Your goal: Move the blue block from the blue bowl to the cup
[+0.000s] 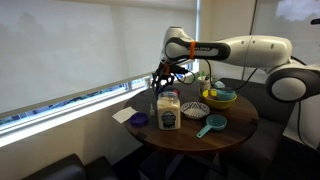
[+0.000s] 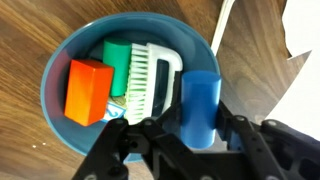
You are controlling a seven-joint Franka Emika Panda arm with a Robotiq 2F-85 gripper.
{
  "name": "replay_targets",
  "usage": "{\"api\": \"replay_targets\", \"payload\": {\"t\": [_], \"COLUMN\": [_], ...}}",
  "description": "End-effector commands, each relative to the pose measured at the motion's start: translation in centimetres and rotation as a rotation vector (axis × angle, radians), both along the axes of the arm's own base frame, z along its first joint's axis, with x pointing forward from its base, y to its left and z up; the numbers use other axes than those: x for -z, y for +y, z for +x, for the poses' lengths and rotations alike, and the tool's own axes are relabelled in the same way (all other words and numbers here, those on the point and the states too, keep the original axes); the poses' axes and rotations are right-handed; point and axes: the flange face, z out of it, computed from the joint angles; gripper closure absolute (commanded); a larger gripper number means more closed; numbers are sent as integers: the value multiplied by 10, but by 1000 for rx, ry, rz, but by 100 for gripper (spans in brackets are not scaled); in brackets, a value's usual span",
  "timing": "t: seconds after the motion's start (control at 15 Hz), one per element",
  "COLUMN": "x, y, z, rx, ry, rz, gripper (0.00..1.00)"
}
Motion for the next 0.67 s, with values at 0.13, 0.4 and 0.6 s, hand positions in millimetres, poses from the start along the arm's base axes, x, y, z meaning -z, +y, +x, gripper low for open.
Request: {"api": "replay_targets", "payload": {"t": [0.13,0.4,0.6], "x": [-43,-63,-82], "y": [-27,-45,-52], "z": [-36,-64,-74], "rx": [175,345,515], "ry": [184,322,325], "rz": [-28,-26,-23], "gripper": [87,87,87]}}
